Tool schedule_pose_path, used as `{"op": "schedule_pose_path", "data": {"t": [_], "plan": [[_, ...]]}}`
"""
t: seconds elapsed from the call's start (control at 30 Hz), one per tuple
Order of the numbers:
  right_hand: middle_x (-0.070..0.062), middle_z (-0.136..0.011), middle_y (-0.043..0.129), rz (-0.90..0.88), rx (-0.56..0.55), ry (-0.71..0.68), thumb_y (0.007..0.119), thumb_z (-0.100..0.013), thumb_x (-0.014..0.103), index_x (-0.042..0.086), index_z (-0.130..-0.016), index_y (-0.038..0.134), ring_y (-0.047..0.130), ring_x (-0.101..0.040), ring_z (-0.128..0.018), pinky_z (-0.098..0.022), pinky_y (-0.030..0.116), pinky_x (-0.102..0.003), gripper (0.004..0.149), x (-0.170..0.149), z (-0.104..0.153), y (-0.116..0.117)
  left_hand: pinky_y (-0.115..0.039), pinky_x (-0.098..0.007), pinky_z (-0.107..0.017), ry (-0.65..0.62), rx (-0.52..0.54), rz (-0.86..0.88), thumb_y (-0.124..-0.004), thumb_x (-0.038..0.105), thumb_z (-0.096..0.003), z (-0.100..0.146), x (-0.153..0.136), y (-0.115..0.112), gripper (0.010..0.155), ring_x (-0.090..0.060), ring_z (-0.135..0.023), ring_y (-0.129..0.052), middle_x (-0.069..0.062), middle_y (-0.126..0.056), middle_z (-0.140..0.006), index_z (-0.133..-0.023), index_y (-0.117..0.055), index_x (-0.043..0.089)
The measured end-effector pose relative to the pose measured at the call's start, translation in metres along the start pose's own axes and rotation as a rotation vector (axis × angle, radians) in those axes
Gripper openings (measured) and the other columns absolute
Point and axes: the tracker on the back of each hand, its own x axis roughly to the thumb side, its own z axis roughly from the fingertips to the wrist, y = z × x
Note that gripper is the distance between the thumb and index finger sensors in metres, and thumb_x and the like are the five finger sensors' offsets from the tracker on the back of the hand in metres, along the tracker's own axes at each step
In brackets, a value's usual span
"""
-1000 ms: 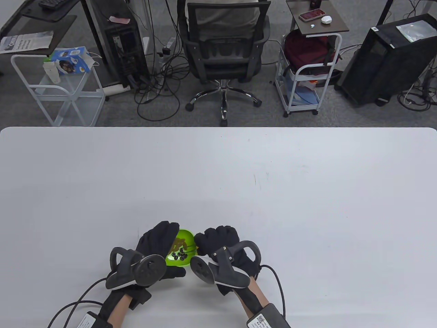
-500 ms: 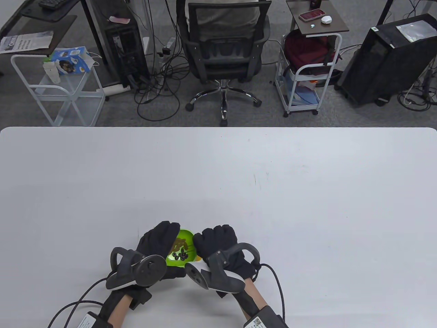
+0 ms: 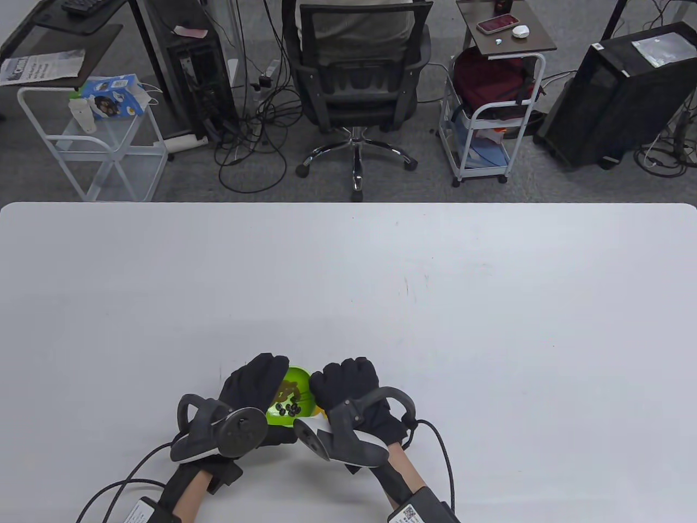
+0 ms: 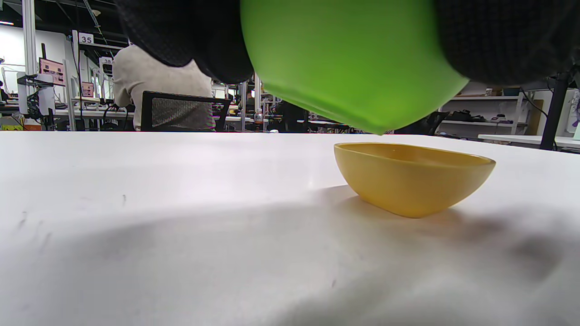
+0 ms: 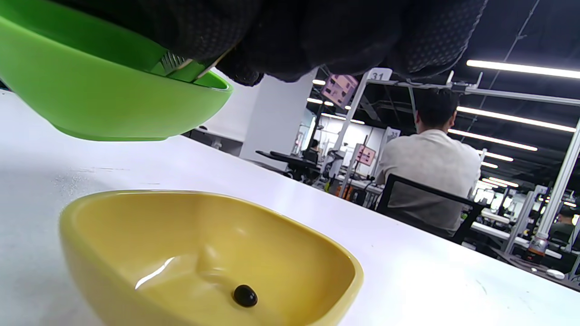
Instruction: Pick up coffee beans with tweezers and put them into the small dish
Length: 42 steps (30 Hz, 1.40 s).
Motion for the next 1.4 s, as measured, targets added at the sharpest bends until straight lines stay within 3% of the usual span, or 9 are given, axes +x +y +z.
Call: {"op": "schedule_pose_path", "data": {"t": [0.4,0.97,1.4], "plan": [[0.002,-0.071,0.082,-0.033,0.015,0.020,0.064,-0.046,0.036,0.028,-0.085,0.072,0.086,-0.021,-0.056,-0.071,0.070,-0.055,0.041,-0.006,-0.001,-0.003,-0.072,-0.063,-0.075,-0.001,-0.001,0.003,-0.080,0.069,-0.0326,0.000,0.000,0.000,0.113,-0.045,-0.098,-0.084,-0.031,-0.060,-0.120,-0.118,-0.049,0.002],[0.002,-0.070,0.083,-0.218,-0.010,0.176,0.064,-0.046,0.035,0.028,-0.084,0.073,0.086,-0.021,-0.055,-0.071,0.069,-0.056,0.040,-0.054,0.006,-0.011,-0.072,-0.063,-0.074,0.006,-0.004,0.003,-0.080,0.068,-0.0327,0.000,-0.002,0.001,0.113,-0.046,-0.098,-0.084,-0.032,-0.060,-0.120,-0.118,-0.049,0.001],[0.001,-0.070,0.083,-0.242,0.085,0.242,0.064,-0.046,0.035,0.027,-0.084,0.073,0.086,-0.022,-0.055,-0.071,0.069,-0.056,0.040,-0.075,0.013,0.015,-0.072,-0.063,-0.074,0.008,-0.005,0.004,-0.080,0.068,-0.0328,0.001,-0.002,0.001,0.113,-0.045,-0.098,-0.084,-0.032,-0.060,-0.120,-0.118,-0.049,0.002]]}}
